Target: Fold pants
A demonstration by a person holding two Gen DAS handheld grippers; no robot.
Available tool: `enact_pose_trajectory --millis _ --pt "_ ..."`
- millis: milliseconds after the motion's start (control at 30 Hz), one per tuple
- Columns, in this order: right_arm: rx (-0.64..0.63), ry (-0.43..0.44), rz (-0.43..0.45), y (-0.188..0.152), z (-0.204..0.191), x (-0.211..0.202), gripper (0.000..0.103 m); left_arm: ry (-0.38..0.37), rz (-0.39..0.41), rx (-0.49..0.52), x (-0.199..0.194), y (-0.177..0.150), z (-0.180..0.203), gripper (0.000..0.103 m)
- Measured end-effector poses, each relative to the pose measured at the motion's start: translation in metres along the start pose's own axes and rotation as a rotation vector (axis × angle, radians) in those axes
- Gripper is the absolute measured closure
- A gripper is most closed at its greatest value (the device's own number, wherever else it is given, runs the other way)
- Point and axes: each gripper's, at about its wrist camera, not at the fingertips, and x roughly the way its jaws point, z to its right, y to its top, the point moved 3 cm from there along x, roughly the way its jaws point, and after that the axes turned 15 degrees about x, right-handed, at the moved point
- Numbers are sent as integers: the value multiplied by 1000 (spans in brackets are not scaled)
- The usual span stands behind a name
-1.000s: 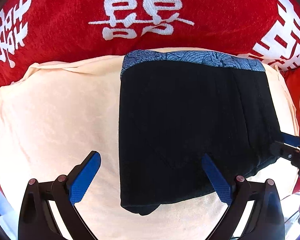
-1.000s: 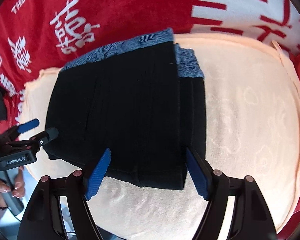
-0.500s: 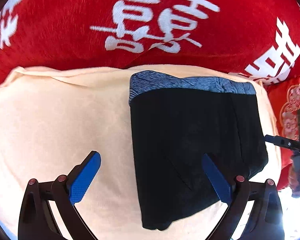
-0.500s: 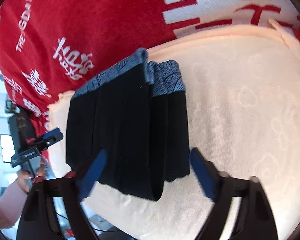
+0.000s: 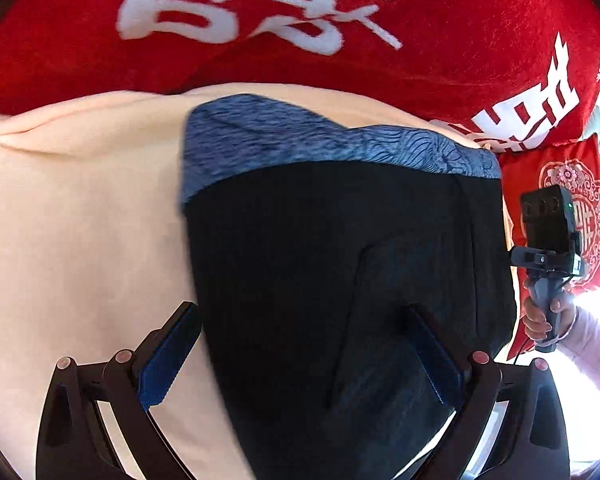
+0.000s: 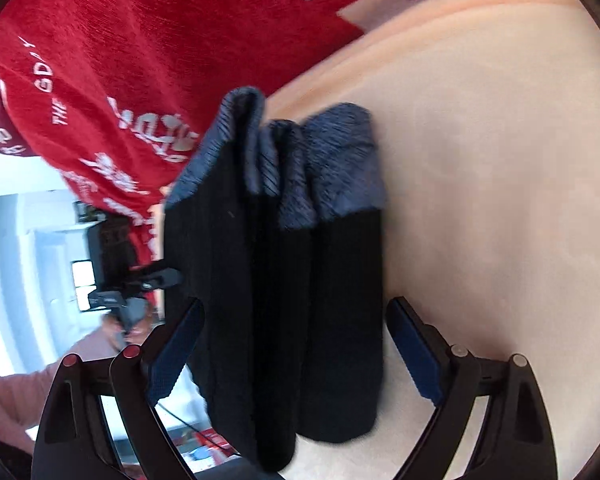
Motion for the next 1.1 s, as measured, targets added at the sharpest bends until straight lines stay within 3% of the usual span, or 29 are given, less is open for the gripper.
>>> enact_pose_trajectory --millis 67,100,133,200,300,500,667,833,933,1000,1067,1100 --pt "26 -14 -5 6 -2 7 12 11 11 -17 7 4 5 2" --pt "34 -41 1 7 -3 7 25 21 28 -28 7 4 8 8" --pt "38 -62 3 7 -4 8 31 26 53 -33 5 4 12 12" --pt "66 -46 11 2 -8 2 51 49 76 -22 -1 5 21 27" --pt "49 -1 23 -10 -24 -10 60 71 97 -11 -16 2 37 39" --pt "7 57 -30 -48 -56 -23 62 107 110 -27 -58 -25 71 40" --pt "58 107 -89 -93 -52 -25 62 118 114 -60 -87 -65 85 40" --pt "85 97 -92 -128 -38 -3 62 152 77 -94 -77 -104 71 40" --pt "111 31 -59 -135 -17 22 61 190 46 -90 -56 -118 60 39" --pt "118 -26 -12 -132 -5 29 51 210 83 -97 -50 -125 54 31" --pt "153 -29 12 -131 5 27 44 231 110 -96 -52 -127 53 28" --pt "171 -59 31 -133 6 26 34 244 112 -93 -53 -126 55 28"
